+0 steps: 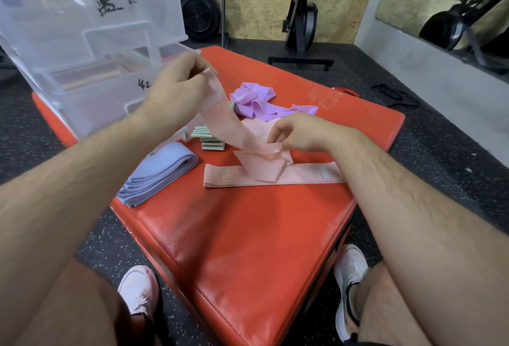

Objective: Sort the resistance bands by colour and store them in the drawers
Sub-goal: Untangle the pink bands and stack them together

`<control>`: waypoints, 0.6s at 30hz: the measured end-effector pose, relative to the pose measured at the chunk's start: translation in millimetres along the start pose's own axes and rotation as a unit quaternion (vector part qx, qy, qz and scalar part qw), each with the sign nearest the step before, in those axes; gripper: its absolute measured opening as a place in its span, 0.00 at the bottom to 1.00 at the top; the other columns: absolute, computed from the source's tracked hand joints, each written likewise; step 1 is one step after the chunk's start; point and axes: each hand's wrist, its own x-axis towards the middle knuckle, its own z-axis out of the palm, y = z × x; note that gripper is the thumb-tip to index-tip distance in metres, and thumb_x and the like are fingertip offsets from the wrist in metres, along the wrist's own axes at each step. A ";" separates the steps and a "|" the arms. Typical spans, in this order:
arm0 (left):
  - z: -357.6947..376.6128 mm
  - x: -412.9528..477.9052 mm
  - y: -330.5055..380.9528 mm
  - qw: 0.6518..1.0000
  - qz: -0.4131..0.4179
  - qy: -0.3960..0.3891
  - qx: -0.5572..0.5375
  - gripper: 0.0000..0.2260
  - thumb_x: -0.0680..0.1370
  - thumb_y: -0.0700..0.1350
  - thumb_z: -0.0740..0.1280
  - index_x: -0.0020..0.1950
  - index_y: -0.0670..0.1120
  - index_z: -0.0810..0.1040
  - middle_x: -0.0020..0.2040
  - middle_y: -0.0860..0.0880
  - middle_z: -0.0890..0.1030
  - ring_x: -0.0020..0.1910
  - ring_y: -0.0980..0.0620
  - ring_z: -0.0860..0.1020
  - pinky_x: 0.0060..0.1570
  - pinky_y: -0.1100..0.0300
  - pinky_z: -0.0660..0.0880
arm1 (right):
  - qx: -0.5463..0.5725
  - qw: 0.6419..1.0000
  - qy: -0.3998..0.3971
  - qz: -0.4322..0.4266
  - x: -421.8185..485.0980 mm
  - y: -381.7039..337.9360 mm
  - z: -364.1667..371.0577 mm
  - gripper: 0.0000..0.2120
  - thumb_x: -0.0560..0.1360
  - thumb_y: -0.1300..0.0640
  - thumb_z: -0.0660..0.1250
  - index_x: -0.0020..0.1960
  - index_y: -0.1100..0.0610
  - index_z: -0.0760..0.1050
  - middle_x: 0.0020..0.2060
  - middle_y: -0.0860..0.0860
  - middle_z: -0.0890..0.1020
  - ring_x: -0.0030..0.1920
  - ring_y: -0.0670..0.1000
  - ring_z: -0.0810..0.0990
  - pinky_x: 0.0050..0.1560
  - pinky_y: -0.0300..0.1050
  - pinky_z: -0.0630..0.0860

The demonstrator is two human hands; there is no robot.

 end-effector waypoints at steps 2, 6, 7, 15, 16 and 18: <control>3.0 -3.6 2.8 0.999 -0.017 -0.035 0.008 0.11 0.76 0.37 0.58 0.46 0.47 0.78 0.41 0.55 0.78 0.36 0.66 0.73 0.35 0.72 0.69 | 0.047 0.999 0.010 -0.004 -3.6 -5.3 -3.8 0.13 0.73 0.65 0.72 0.51 0.49 0.84 0.43 0.44 0.84 0.45 0.45 0.81 0.50 0.40 0.75; 17.0 -12.7 9.2 0.989 -0.071 -0.129 0.032 0.10 0.78 0.38 0.58 0.46 0.43 0.79 0.39 0.53 0.76 0.34 0.64 0.73 0.32 0.69 0.69 | 0.096 0.994 0.035 -0.043 -9.3 -18.2 -8.9 0.11 0.72 0.66 0.71 0.50 0.53 0.85 0.40 0.44 0.85 0.37 0.37 0.79 0.41 0.30 0.72; 22.4 -15.1 8.0 0.984 -0.075 -0.153 0.058 0.09 0.79 0.43 0.60 0.47 0.44 0.78 0.39 0.53 0.76 0.37 0.61 0.75 0.34 0.65 0.70 | 0.108 0.992 0.041 -0.054 -10.5 -21.2 -9.1 0.10 0.73 0.66 0.71 0.50 0.54 0.85 0.38 0.42 0.84 0.35 0.36 0.78 0.39 0.29 0.71; 46.7 -19.6 -8.5 0.914 0.005 -0.298 0.275 0.24 0.72 0.64 0.70 0.63 0.54 0.75 0.49 0.57 0.77 0.51 0.53 0.76 0.48 0.60 0.71 | 0.217 0.968 0.070 -0.101 -15.6 -24.6 -11.7 0.09 0.74 0.68 0.71 0.52 0.59 0.83 0.39 0.49 0.84 0.41 0.45 0.79 0.43 0.39 0.76; 48.6 -18.5 -9.0 0.915 0.012 -0.291 0.280 0.21 0.73 0.62 0.71 0.60 0.52 0.76 0.47 0.57 0.76 0.49 0.53 0.75 0.45 0.59 0.71 | 0.219 0.968 0.071 -0.102 -16.1 -23.9 -11.6 0.09 0.74 0.68 0.71 0.52 0.60 0.83 0.39 0.49 0.83 0.40 0.45 0.79 0.42 0.38 0.76; 49.8 -17.4 -8.8 0.917 0.031 -0.277 0.284 0.15 0.75 0.58 0.70 0.54 0.48 0.77 0.43 0.56 0.75 0.45 0.52 0.74 0.39 0.61 0.69 | 0.223 0.967 0.073 -0.103 -16.8 -24.4 -11.6 0.08 0.75 0.68 0.70 0.53 0.60 0.83 0.39 0.50 0.82 0.38 0.43 0.79 0.39 0.36 0.76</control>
